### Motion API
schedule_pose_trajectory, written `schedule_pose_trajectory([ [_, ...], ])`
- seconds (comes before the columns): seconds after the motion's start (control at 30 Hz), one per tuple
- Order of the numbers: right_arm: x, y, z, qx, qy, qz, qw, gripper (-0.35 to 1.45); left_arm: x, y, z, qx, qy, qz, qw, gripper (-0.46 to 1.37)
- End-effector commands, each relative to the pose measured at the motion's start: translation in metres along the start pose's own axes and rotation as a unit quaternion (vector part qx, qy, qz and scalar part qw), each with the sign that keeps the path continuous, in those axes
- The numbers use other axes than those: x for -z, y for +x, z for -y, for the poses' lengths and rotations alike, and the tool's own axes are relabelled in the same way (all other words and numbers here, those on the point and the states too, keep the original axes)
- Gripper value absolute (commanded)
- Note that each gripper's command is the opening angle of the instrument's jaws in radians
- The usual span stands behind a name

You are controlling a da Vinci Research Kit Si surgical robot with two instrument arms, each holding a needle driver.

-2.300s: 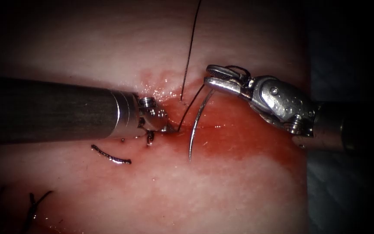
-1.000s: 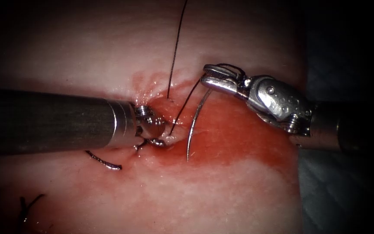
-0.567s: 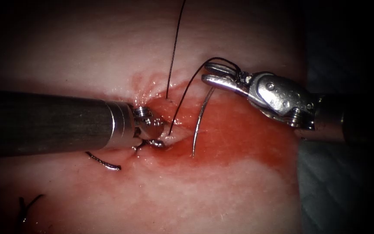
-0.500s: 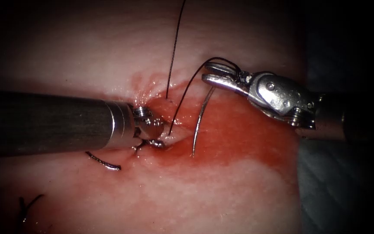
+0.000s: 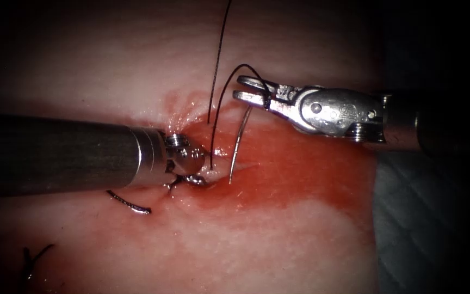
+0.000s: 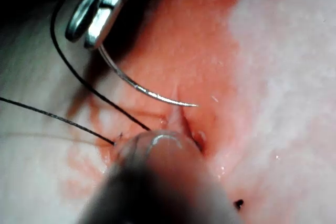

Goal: Wound Closure
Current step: Using the right needle driver pierce the needle through the tissue beneth the cut

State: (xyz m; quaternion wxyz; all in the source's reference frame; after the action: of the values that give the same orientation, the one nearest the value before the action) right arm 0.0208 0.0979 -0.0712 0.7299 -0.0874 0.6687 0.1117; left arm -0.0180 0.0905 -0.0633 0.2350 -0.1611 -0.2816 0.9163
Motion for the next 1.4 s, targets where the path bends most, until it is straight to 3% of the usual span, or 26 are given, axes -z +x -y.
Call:
schedule_pose_trajectory([
  [0.03, 0.0000, -0.0002, -0.0002, 0.008, -0.001, 0.004, 1.000, -0.35, 0.0000, 0.0000, 0.0000, 0.000, 0.004, 0.000, 1.0000, 1.31],
  [0.27, -0.0001, -0.0018, -0.0002, 0.028, 0.002, 0.010, 1.000, -0.35, 0.0001, 0.0001, 0.0000, 0.000, 0.003, -0.003, 1.0000, 1.30],
  [0.73, -0.0017, -0.0024, 0.0003, 0.066, -0.002, 0.017, 0.998, -0.35, 0.0001, 0.0001, 0.0001, 0.001, 0.003, -0.012, 0.9999, 1.29],
  [1.13, -0.0028, -0.0034, 0.0023, 0.104, -0.003, 0.023, 0.994, -0.35, 0.0007, 0.0001, 0.0005, 0.001, 0.001, -0.028, 0.9996, 1.29],
  [1.4, -0.0032, -0.0047, 0.0048, 0.113, 0.015, 0.039, 0.993, -0.35, 0.0011, 0.0001, 0.0007, 0.001, -0.001, -0.035, 0.9994, 1.30],
])
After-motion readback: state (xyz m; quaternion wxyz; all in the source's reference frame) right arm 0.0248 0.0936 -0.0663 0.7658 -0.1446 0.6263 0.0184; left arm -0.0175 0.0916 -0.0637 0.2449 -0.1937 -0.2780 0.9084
